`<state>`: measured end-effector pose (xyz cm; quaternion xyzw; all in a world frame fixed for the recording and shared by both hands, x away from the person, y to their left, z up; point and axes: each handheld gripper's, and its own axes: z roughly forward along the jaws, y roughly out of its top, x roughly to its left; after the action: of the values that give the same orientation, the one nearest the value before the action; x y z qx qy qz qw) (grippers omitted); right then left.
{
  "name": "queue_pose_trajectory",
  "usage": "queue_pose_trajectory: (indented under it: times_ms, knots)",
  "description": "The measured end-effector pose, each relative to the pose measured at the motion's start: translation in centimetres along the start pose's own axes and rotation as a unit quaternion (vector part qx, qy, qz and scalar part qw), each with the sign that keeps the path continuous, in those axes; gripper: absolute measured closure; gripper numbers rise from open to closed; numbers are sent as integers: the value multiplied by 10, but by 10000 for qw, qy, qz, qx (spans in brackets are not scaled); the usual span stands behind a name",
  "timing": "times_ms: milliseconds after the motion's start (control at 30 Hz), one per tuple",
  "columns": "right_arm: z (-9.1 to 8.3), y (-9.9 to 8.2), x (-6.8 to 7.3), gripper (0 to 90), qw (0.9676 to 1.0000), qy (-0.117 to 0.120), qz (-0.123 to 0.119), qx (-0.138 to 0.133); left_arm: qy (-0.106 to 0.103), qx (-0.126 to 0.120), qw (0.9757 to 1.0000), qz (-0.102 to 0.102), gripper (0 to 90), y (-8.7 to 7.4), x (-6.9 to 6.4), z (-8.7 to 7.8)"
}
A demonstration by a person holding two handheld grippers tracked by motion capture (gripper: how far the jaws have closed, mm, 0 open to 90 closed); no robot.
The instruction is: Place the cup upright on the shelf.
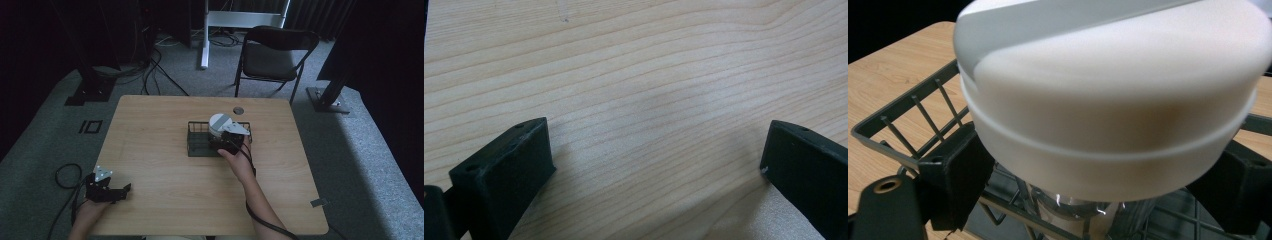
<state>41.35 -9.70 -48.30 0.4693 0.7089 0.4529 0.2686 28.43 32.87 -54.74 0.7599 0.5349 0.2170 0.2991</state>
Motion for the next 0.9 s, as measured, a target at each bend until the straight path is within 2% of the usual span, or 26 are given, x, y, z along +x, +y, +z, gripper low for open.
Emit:
queue_pose_trajectory:
  times_ms: [300,633,733,900]
  knots:
    - [-6,-3,-2,115,9996,95,-3,-276,0,0,10000,0,5,0,0,0]
    - [-14,-5,-4,115,9994,171,-63,-298,0,0,10000,0,6,0,0,0]
    - [-15,-7,-5,115,9993,214,-17,-313,0,-1,10000,-1,6,0,0,0]
    - [-21,-9,-7,115,9990,232,-100,-370,0,-2,10000,-2,6,0,0,0]
